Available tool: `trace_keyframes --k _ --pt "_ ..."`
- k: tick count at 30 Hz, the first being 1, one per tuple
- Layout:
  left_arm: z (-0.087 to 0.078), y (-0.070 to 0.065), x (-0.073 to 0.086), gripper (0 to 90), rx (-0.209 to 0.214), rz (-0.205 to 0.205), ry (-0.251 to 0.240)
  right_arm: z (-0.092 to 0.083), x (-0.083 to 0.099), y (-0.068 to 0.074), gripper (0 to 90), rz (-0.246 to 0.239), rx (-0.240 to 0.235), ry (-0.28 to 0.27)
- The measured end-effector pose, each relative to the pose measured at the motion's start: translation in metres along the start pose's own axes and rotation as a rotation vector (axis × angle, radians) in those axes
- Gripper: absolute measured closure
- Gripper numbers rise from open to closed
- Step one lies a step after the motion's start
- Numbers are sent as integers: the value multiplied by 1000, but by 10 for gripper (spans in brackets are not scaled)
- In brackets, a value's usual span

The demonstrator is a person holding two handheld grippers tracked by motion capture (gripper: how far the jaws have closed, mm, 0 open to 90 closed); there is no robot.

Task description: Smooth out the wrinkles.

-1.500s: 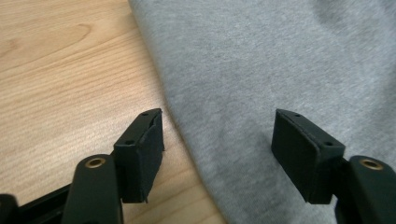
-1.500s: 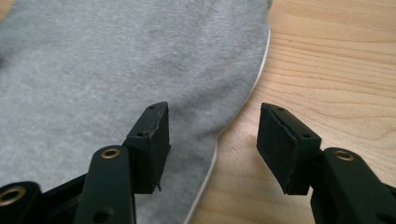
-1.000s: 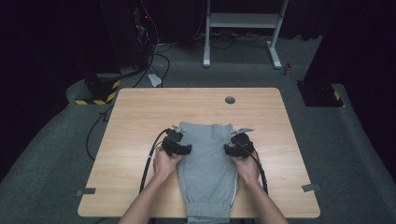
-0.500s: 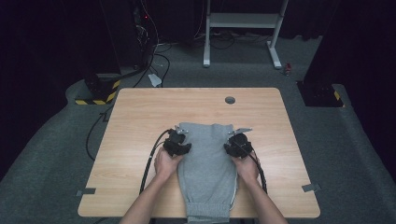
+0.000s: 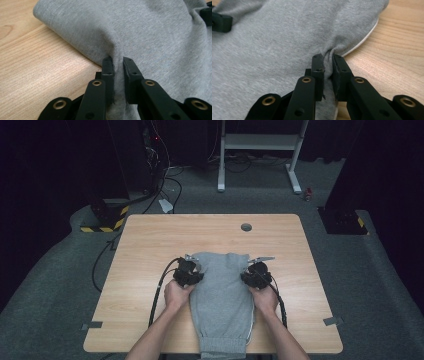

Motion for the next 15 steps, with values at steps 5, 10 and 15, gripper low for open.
trace_keyframes --k 5,10,15 --pt "-3 5 0 812 51 -28 -1 -4 1 -4 808 41 -50 -11" --pt "-8 7 -1 814 107 -66 -14 -9 3 -6 809 53 -86 -33" --pt "-17 7 -4 814 170 -102 -39 -16 6 -7 811 50 -108 -50"
Point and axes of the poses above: each handheld gripper's, and its own axes: z roughly forward along the jaws, x roughly out of its underside, y roughly to its left, the point moved 2 cm from there along z, roughly forward along the jaws, and after that the axes turned 12 degrees about -x, right-handed, at the moved point
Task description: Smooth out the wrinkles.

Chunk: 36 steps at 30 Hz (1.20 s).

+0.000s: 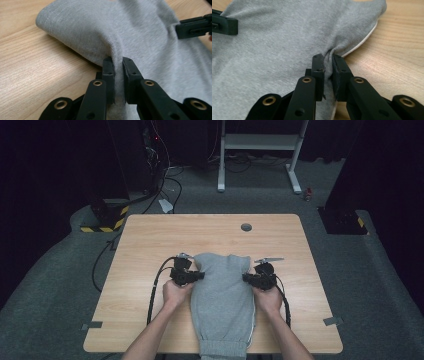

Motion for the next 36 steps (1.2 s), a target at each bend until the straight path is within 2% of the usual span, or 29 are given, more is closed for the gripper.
trace_keyframes --k 5,6,13,15,20,23,25,27,28,29,30,33,34,36 --pt "-9 -1 -2 814 25 -10 -21 -11 -3 4 813 -15 -29 -25" --pt "-11 -1 -3 814 27 -11 -24 -16 -5 5 814 -13 -47 -38" --pt "-26 1 -6 814 68 -37 -56 -32 -11 15 819 -31 -69 -67" --pt "-33 1 -8 814 82 -35 -69 -36 -13 18 821 -40 -73 -69" --pt "-46 -1 -19 815 82 -14 -90 -48 -22 26 823 -64 -82 -95" --pt "-50 0 -32 815 75 4 -103 -51 -30 27 824 -71 -67 -98" --pt "-49 2 -43 815 65 6 -110 -51 -39 25 825 -93 -29 -94" --pt "-47 8 -59 816 46 0 -119 -48 -54 19 826 -123 17 -89" --pt "-47 14 -78 817 32 -15 -137 -47 -69 17 827 -130 38 -104" --pt "-47 14 -78 817 32 -15 -137 -47 -69 17 827 -130 38 -104" --pt "-49 14 -86 818 16 -11 -152 -49 -87 19 827 -148 64 -120" --pt "-57 13 -102 818 3 -2 -191 -53 -98 22 828 -158 79 -146" --pt "-61 10 -105 817 0 17 -202 -59 -104 33 827 -211 76 -173" --pt "-66 6 -104 817 4 44 -217 -60 -105 35 827 -217 80 -171"
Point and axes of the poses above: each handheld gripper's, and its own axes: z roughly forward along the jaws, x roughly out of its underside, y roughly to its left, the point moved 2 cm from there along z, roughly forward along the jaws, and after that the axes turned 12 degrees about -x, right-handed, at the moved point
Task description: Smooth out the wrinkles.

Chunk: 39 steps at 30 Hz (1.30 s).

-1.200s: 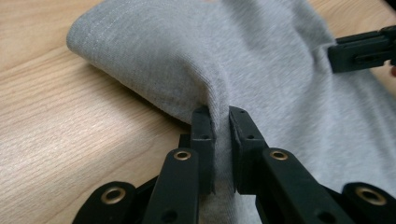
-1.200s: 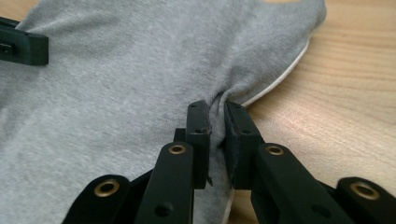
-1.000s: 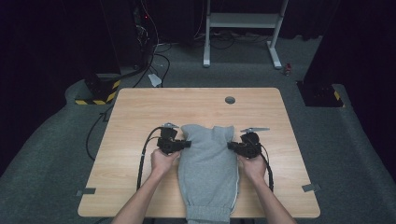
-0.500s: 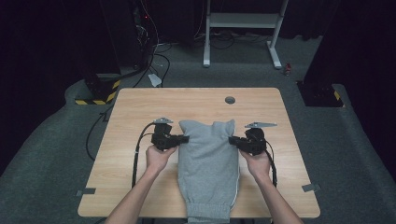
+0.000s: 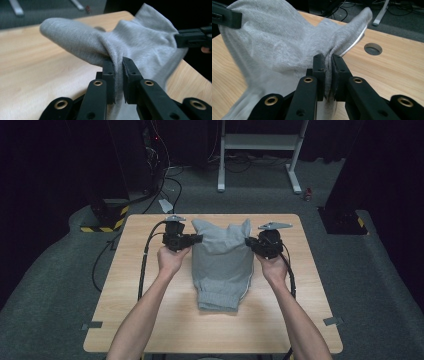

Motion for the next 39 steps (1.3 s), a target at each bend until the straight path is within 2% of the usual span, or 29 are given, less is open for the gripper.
trace_keyframes --k 3,6,8,17,21,24,30,39 --pt "-4 -5 8 816 27 0 -13 -3 5 1 826 3 -13 -17" --pt "-7 -5 19 815 46 -11 -6 -7 20 3 824 37 -59 -42" --pt "-8 -5 24 815 50 -1 3 -8 27 5 824 47 -77 -46" --pt "-16 -7 38 815 68 39 9 -14 48 20 822 40 -96 -46" --pt "-18 -7 47 815 73 34 17 -18 57 29 822 30 -108 -50" --pt "-20 -6 56 814 76 33 24 -18 68 37 820 10 -119 -37" --pt "-22 -6 72 814 86 43 49 -19 87 45 820 16 -140 -14" --pt "-25 -7 91 813 94 54 74 -18 103 54 815 27 -164 12"
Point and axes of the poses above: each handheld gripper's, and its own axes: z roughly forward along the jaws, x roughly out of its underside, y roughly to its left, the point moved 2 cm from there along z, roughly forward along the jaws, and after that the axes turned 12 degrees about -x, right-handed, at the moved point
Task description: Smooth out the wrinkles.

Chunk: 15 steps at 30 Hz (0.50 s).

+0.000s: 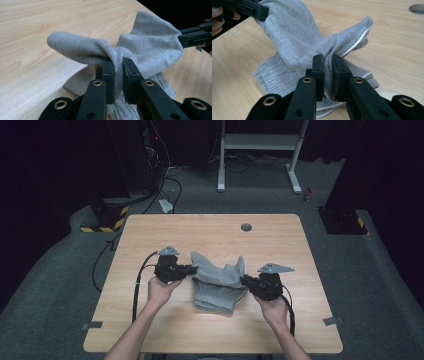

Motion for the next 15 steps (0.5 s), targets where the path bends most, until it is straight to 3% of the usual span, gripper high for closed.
trace_keyframes --k 6,11,15 --pt "0 0 12 814 12 -17 16 2 11 4 815 -1 -7 26" --pt "1 -1 20 813 9 -4 38 4 17 6 811 11 -20 34" --pt "2 0 24 813 16 -23 43 8 23 6 808 22 -29 53"
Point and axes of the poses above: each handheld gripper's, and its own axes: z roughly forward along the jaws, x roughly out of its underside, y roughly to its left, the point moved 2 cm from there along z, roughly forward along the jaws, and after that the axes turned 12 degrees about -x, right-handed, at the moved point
